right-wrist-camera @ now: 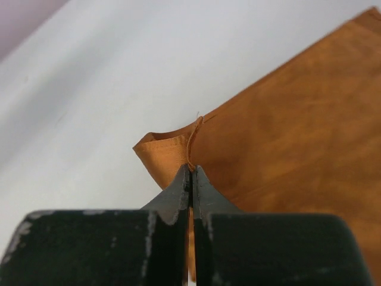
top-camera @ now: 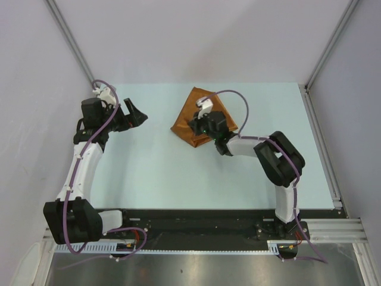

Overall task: Fold the napkin, place the utensils inside, and roll it up
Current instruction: Fold the napkin at the center of the board.

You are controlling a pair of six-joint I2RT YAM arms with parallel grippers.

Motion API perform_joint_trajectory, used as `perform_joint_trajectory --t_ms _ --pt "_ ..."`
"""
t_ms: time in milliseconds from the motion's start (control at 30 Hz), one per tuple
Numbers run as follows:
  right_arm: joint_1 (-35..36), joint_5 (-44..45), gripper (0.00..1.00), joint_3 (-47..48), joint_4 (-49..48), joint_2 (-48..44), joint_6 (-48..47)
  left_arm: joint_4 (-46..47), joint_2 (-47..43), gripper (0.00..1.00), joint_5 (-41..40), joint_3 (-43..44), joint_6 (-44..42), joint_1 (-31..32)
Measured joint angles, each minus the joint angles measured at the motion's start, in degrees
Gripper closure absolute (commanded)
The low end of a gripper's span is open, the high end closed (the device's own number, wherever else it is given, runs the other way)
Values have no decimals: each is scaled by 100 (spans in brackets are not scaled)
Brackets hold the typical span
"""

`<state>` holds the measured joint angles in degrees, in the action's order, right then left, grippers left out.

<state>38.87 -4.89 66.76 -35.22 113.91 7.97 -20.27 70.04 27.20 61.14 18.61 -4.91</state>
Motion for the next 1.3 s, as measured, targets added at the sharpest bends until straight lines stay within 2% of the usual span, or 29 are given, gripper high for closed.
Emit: perform_joint_trajectory --t_ms 233,433,1000,1300 --pt "-723 168 100 -883 -785 -197 1270 0 0 1 0 0 2 0" --pt "-1095 466 100 -1379 -966 -212 1775 4 0 1 9 -11 44 -4" --pt "-1696 973 100 -1547 -1123 -400 1919 50 0 0 66 -46 90 -4" --pt "-1773 1261 100 -1567 -968 -400 1718 50 0 1 66 -46 90 -4"
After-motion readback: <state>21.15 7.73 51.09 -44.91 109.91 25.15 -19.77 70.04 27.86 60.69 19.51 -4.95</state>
